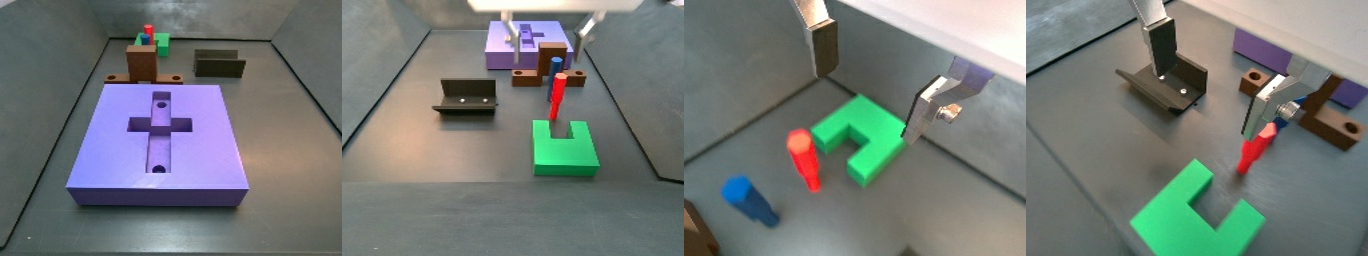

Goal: Pick up the green object. Move up. Place the green object on the fixture. Regrasp the green object. Move to above the board. Insert the green object.
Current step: Pick up the green object.

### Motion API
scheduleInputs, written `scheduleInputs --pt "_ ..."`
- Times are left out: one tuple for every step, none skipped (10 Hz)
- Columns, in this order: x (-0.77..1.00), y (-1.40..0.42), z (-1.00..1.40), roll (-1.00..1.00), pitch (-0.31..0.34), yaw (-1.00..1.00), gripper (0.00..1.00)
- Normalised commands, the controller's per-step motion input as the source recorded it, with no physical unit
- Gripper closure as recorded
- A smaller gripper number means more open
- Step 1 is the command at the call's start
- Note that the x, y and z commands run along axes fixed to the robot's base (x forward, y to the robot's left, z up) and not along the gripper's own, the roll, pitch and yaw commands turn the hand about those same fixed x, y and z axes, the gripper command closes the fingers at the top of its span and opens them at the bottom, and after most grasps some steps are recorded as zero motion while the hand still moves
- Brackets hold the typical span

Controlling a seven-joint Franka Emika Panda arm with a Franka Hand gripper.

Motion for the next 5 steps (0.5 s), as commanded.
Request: scheduleInputs --pt "0.14 -0.02 -0.78 0.01 -0.121 -0.13 0.00" --pt "0.00 0.23 -0.65 -0.01 -0.059 -0.16 0.00" --pt "0.00 0.28 -0.59 -0.02 0.000 -0.13 0.00" --pt "-0.13 0.38 -0.52 -0.10 -0.001 -0.19 0.00" --pt "-0.08 0.31 -0.45 -0.17 -0.026 -0.26 0.00"
